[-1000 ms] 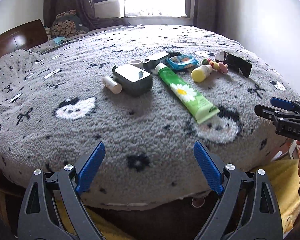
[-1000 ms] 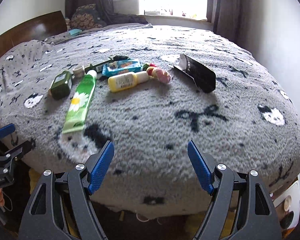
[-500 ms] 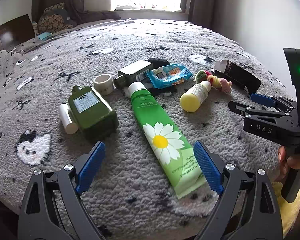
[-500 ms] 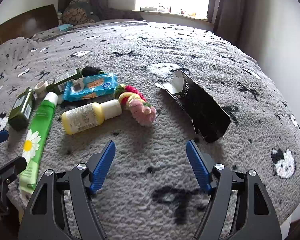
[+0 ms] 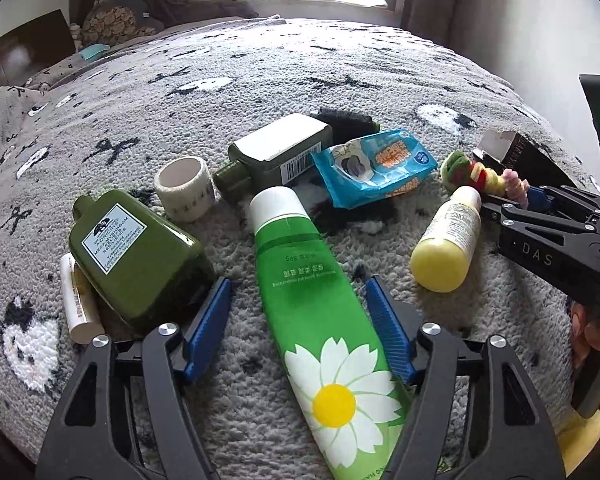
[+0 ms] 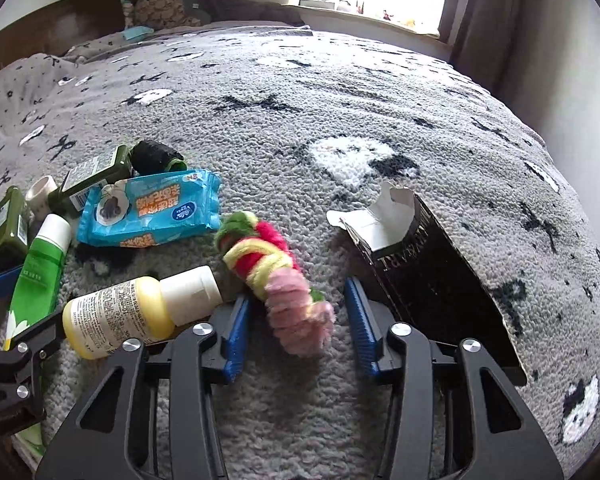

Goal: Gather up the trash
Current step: 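Grasp the pipe-cleaner toy with the right tool while the left grasps the green daisy tube, then lower both tools to the bin and release the toy and tube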

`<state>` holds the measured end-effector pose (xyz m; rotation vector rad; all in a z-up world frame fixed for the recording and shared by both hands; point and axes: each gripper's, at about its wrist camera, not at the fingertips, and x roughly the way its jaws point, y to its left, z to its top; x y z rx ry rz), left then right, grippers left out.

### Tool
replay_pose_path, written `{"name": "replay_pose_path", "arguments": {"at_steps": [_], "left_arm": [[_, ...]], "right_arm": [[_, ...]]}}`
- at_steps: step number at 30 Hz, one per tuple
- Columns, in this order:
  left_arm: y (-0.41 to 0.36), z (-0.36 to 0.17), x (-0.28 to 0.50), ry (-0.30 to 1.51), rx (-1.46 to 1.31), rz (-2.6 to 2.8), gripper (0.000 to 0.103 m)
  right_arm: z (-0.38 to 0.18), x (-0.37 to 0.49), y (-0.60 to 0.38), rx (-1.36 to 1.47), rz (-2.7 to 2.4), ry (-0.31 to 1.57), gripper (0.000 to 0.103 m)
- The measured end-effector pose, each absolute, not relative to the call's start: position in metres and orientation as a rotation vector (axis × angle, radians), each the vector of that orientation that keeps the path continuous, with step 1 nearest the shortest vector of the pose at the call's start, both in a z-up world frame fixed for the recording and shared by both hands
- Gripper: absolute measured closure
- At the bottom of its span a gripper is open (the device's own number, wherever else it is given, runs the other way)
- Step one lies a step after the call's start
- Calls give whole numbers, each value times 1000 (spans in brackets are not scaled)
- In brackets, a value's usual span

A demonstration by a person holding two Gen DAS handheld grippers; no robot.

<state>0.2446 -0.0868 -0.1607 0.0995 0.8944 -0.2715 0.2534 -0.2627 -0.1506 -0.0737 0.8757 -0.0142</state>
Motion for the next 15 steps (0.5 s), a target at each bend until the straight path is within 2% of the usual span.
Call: {"name": "replay_pose_path", "arguments": {"at_steps": [2,5,15], "left_arm": [[-86,-159,244,891,102,-273,59],[-82,-158,239,890,105,-284,64],[-71,-154,192,879,138,-335,70]], "right_arm": [[-150,253,-261,-80,-9,874,77],[-149,248,-265,-52,-7,874,83],[-142,180,-277,-26,-17,868,84]]}}
